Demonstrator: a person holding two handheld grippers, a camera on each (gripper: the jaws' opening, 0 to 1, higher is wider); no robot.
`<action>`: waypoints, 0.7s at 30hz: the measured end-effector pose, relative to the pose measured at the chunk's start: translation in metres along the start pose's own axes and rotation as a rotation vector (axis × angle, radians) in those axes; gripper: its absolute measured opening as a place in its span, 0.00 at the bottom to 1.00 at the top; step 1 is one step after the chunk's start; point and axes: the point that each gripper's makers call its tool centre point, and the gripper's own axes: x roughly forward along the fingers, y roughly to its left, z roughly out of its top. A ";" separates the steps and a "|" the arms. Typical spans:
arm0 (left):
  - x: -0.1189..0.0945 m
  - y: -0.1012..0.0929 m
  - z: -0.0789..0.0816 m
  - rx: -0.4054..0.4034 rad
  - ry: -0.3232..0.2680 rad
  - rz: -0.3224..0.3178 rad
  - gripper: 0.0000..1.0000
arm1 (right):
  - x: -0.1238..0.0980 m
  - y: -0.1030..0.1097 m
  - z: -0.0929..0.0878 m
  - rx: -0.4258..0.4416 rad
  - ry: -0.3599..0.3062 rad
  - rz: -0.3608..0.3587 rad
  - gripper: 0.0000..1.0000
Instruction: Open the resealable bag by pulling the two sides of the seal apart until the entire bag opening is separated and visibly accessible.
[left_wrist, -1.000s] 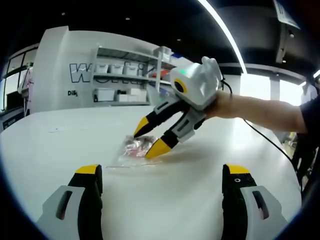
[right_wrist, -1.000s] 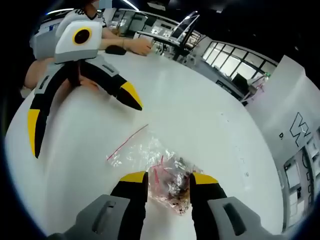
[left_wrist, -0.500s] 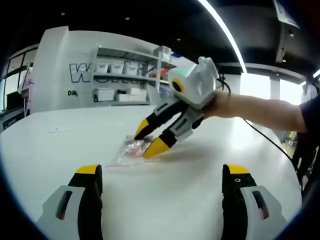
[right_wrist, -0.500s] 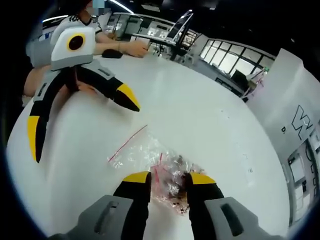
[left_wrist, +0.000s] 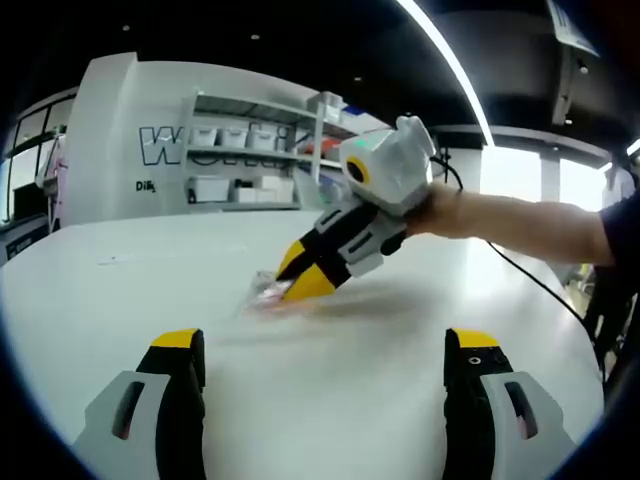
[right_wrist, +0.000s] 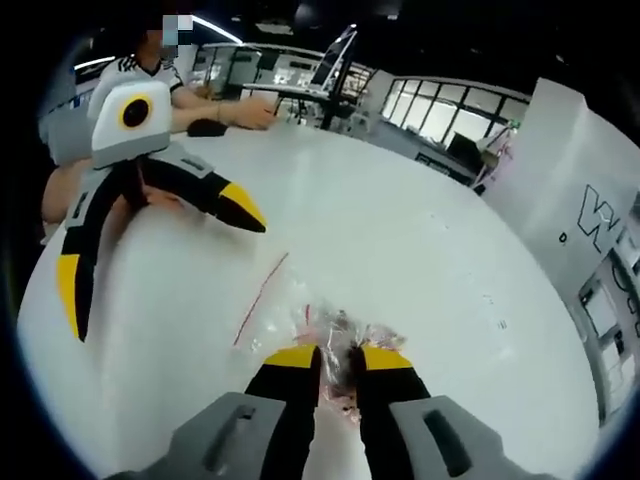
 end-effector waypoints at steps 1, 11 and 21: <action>0.000 0.000 0.000 -0.001 0.000 -0.001 0.98 | 0.000 0.000 0.000 0.004 -0.002 -0.001 0.08; 0.001 0.001 0.000 0.004 0.002 0.002 0.98 | -0.005 0.004 0.000 0.116 -0.041 -0.007 0.05; 0.001 0.001 -0.001 0.011 0.001 0.004 0.98 | -0.014 0.002 -0.002 0.311 -0.159 -0.035 0.03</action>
